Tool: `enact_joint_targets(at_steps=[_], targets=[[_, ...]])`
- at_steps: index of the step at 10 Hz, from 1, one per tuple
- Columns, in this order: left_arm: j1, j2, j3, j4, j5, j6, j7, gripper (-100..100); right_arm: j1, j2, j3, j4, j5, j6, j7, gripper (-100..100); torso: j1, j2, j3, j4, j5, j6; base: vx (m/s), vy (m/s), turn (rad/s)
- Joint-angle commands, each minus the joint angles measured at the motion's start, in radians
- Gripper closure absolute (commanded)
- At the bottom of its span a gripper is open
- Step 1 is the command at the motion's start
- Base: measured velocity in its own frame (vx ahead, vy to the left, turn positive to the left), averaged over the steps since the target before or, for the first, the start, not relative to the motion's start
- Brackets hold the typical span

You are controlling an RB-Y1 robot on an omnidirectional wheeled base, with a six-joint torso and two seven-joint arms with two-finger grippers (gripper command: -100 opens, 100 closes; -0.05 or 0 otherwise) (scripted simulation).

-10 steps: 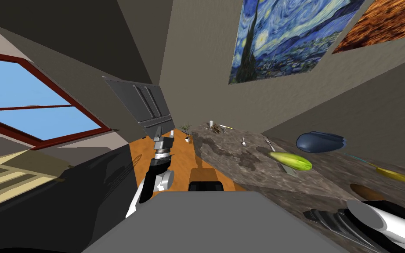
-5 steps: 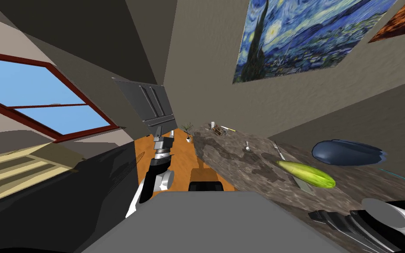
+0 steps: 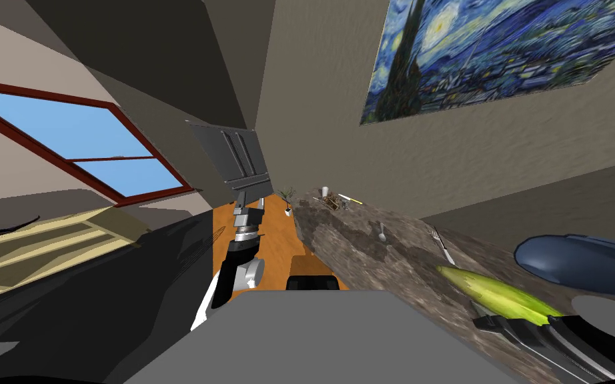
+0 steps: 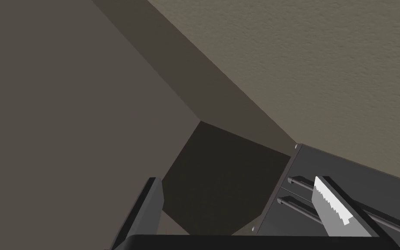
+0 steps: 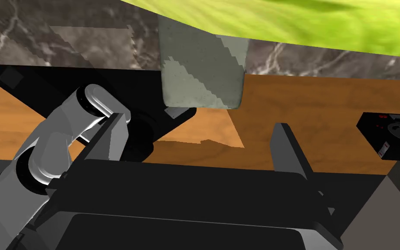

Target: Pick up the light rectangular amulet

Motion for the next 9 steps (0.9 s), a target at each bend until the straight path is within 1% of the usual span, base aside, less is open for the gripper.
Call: enact_joint_targets(at_steps=[1,2,3,4,6,7,8,9], targets=[[0.0,0.0,0.0,0.0,0.0,0.0,0.0,0,0.0,-0.018,-0.015,0.002,-0.028,0.028,-0.033,-100,0.0,0.0,0.0,0.0,0.0,0.0,0.09,-0.152,0.135],[0.0,0.0,0.0,0.0,0.0,0.0,0.0,0,0.003,-0.01,-0.011,-0.001,-0.018,0.017,-0.018,-100,-0.001,0.001,0.0,0.0,0.0,0.0,0.033,-0.078,0.045],[0.0,0.0,0.0,0.0,0.0,0.0,0.0,0,0.003,-0.012,-0.013,-0.002,-0.02,0.021,-0.022,0,0.004,0.004,0.002,0.001,0.0,0.001,0.008,-0.014,-0.002],[0.0,0.0,0.0,0.0,0.0,0.0,0.0,0,-0.005,-0.014,-0.014,0.033,-0.019,0.012,0.004,-100,0.008,0.006,0.003,0.001,0.001,0.001,0.013,0.01,0.016],[0.0,0.0,0.0,0.0,0.0,0.0,0.0,0,-0.022,-0.017,-0.016,0.101,-0.017,-0.006,0.054,-100,0.011,0.007,0.004,0.001,0.002,0.001,0.015,0.038,0.019],[0.0,0.0,0.0,0.0,0.0,0.0,0.0,0,-0.03,-0.019,-0.018,0.126,-0.016,-0.015,0.08,-100,0.01,0.007,0.004,0.001,0.001,0.001,0.025,0.055,0.014],[0.0,0.0,0.0,0.0,0.0,0.0,0.0,0,-0.03,-0.019,-0.018,0.136,-0.016,-0.015,0.08,-100,0.011,0.006,0.003,0.001,0.001,0.0,0.026,0.037,0.004],[0.0,0.0,0.0,0.0,0.0,0.0,0.0,0,-0.039,-0.021,-0.019,0.171,-0.014,-0.024,0.105,-100,0.01,0.006,0.003,0.001,0.001,0.001,0.021,0.024,0.016]])
